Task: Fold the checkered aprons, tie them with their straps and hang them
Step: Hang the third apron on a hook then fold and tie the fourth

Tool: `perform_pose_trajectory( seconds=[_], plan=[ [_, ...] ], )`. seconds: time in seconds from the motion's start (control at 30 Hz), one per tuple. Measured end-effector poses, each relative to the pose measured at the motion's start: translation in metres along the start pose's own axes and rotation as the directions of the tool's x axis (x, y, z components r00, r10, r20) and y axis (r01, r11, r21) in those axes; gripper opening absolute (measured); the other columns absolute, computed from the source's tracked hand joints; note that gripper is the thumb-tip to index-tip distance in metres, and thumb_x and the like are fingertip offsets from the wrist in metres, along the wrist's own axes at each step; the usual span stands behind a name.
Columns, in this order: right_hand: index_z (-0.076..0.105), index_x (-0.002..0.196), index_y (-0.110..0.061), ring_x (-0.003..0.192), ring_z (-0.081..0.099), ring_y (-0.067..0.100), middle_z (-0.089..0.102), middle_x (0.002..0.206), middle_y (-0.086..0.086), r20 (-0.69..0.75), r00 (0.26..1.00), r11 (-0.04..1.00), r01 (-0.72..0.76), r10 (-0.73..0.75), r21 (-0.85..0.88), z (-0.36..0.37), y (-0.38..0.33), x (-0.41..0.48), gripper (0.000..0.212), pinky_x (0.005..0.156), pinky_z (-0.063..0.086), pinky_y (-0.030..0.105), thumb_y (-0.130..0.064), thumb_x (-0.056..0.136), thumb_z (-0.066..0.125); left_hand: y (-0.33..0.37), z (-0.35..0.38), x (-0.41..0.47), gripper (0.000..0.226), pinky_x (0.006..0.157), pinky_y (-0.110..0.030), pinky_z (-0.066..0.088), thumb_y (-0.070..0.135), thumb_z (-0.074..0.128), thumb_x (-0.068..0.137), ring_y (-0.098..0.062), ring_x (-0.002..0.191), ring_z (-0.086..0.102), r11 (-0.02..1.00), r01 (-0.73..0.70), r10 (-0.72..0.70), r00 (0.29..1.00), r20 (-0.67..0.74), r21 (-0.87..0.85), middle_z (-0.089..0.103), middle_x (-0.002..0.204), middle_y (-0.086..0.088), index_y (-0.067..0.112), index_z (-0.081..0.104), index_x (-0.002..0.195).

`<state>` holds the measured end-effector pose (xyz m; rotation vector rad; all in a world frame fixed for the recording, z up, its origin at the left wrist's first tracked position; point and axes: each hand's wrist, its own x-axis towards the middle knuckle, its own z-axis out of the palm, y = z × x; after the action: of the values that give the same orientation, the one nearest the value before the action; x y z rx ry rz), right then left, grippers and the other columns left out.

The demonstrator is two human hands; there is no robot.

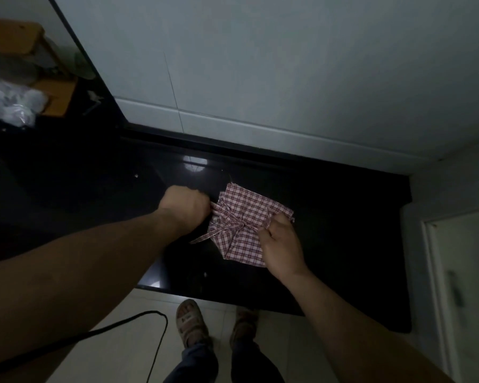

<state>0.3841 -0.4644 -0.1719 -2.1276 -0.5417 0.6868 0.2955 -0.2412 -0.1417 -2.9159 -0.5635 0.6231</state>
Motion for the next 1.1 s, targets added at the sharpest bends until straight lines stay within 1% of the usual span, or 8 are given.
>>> perform_pose_trajectory(
  seconds=[0.13,0.3,0.47,0.6,0.73,0.87,0.97,1.1],
  plan=[
    [0.065,0.094,-0.005,0.092,0.061,0.01,0.058,0.103,-0.003,0.009,1.0,1.0,0.011,-0.011,-0.002,0.002,0.01,0.002,0.019,0.088,0.052,0.03,-0.012,0.103,0.05,-0.003,0.008,0.003,0.031,0.072,-0.032,0.047,0.037,0.043,0.105,-0.022,0.093,0.072,1.0,0.006,-0.005,0.999,0.032,-0.005,0.076,0.105,0.001,0.022,0.07,0.101],
    [0.065,0.099,-0.017,0.095,0.059,0.008,0.057,0.106,-0.006,0.077,0.997,0.986,0.037,-0.025,-0.161,-0.013,-0.006,0.011,0.023,0.089,0.051,0.033,-0.032,0.105,0.049,-0.015,-0.008,-0.001,0.038,0.087,-0.037,0.048,0.052,0.044,0.102,-0.029,0.107,0.065,0.863,0.132,-0.024,0.975,0.221,-0.488,0.068,0.124,-0.011,0.022,0.063,0.114],
    [0.058,0.11,-0.024,0.1,0.056,0.014,0.055,0.111,-0.004,-0.184,0.929,0.844,0.194,-0.322,-0.499,-0.023,-0.05,0.008,0.011,0.089,0.049,0.035,-0.023,0.1,0.055,0.029,-0.014,-0.036,0.039,0.091,-0.048,0.05,0.025,0.059,0.09,-0.029,0.109,0.055,0.764,-0.125,-0.237,0.858,-0.456,-0.632,0.058,0.122,-0.011,0.011,0.056,0.126],
    [0.02,0.164,-0.023,0.158,0.015,0.016,0.022,0.171,0.0,0.213,0.96,0.717,0.277,-0.181,-0.64,0.004,-0.032,0.022,0.058,0.13,0.009,0.044,-0.04,0.11,0.03,0.081,0.029,-0.042,0.064,0.13,-0.048,0.011,0.043,0.028,0.112,-0.022,0.161,0.008,0.792,-0.037,-0.132,0.964,-0.231,-0.609,0.011,0.174,-0.006,0.017,0.009,0.167],
    [0.001,0.166,-0.024,0.159,-0.006,0.008,0.001,0.174,-0.007,0.223,0.957,0.697,0.289,-0.187,-0.657,0.009,0.002,0.028,0.064,0.13,-0.005,0.046,-0.051,0.108,0.007,0.066,0.077,-0.038,0.075,0.128,-0.053,-0.007,0.063,0.012,0.109,-0.019,0.16,-0.014,0.866,-0.006,-0.114,0.971,-0.209,-0.5,-0.009,0.174,-0.003,0.024,-0.02,0.164],
    [0.001,0.166,-0.025,0.159,-0.004,0.007,0.004,0.174,-0.007,0.235,0.951,0.709,0.306,-0.199,-0.635,0.008,0.001,0.031,0.064,0.129,-0.006,0.045,-0.051,0.107,0.007,0.06,0.07,-0.041,0.084,0.129,-0.045,-0.009,0.07,0.021,0.105,-0.011,0.16,-0.007,0.767,-0.026,-0.136,0.97,-0.203,-0.641,0.0,0.175,0.002,0.022,-0.012,0.166],
    [0.017,0.165,-0.025,0.159,0.009,0.011,0.019,0.171,-0.007,0.195,0.955,0.751,0.296,-0.223,-0.59,0.0,-0.007,0.029,0.063,0.13,0.002,0.048,-0.05,0.108,0.028,0.046,0.05,-0.042,0.078,0.128,-0.043,0.018,0.061,0.043,0.105,-0.016,0.153,0.03,0.522,0.018,-0.263,0.955,-0.141,-0.853,0.035,0.166,0.002,0.025,0.014,0.167],
    [0.059,0.119,-0.028,0.116,0.052,0.018,0.058,0.119,-0.005,0.076,0.884,0.661,0.401,-0.462,-0.634,-0.002,-0.034,0.018,0.028,0.101,0.041,0.042,-0.044,0.096,0.055,0.027,0.024,-0.03,0.033,0.097,-0.042,0.054,0.042,0.064,0.094,-0.007,0.108,0.064,0.436,0.04,-0.221,0.973,-0.064,-0.899,0.066,0.121,0.011,0.037,0.056,0.126]
  ],
)
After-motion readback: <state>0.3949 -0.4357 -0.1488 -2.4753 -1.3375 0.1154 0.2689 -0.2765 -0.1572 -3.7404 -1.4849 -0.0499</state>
